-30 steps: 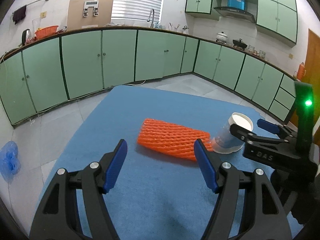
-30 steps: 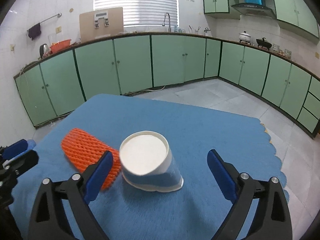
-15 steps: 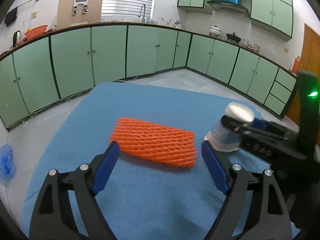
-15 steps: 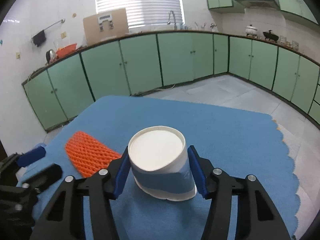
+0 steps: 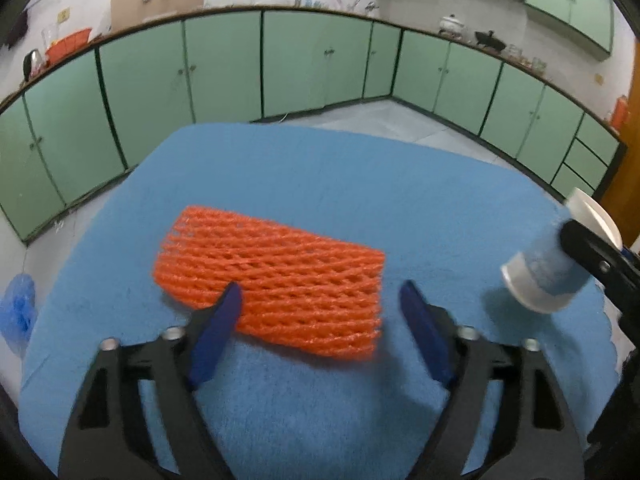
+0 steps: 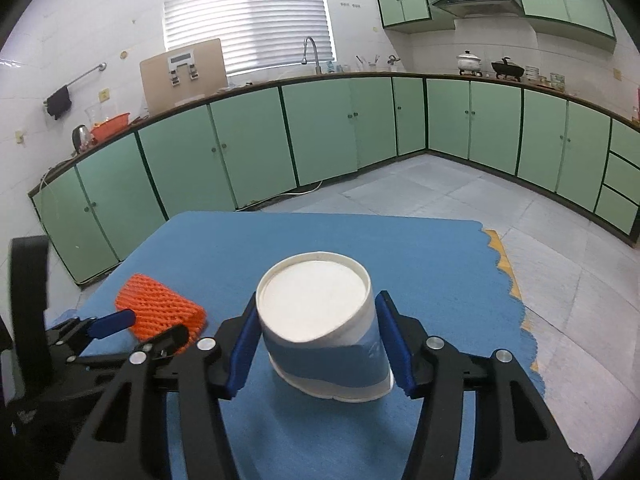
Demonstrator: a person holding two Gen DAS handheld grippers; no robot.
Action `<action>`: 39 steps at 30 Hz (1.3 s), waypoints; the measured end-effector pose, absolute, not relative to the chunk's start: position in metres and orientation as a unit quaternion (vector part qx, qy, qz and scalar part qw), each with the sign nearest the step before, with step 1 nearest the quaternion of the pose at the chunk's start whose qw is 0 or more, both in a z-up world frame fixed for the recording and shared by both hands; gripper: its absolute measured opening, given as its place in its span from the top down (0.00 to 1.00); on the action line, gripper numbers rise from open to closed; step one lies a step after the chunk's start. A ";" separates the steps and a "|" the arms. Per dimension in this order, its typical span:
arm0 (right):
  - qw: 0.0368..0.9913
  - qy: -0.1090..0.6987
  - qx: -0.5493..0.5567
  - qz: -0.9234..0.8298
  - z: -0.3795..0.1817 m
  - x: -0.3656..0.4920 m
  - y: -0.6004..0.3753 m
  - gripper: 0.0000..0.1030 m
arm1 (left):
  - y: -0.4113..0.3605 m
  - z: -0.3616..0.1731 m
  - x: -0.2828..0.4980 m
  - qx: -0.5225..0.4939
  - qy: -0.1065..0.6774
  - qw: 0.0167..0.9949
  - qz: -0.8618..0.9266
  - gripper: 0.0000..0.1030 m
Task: Collect trash
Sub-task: 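Grasp the last orange foam net sleeve with the left gripper while the right holds the cup, then carry the net and cup over the black bin and open both grippers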
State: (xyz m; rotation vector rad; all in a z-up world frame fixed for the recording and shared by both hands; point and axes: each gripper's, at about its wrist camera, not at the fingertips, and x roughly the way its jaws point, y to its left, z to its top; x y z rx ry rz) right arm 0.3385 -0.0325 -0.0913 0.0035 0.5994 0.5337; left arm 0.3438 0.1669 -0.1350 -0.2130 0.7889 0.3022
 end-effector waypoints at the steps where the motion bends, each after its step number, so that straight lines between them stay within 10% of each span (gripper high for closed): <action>1: 0.920 0.292 0.003 0.259 -0.091 0.338 -0.033 0.46 | 0.169 -0.136 0.345 -0.107 0.385 0.905 0.148 0.45; 8: 0.921 0.293 0.005 0.256 -0.092 0.328 -0.038 0.45 | 0.181 -0.134 0.341 -0.131 0.372 0.907 0.145 0.88; 39: 0.964 0.232 0.034 0.124 -0.025 0.197 -0.212 0.45 | -0.033 -0.054 0.242 -0.069 0.280 0.956 -0.053 0.90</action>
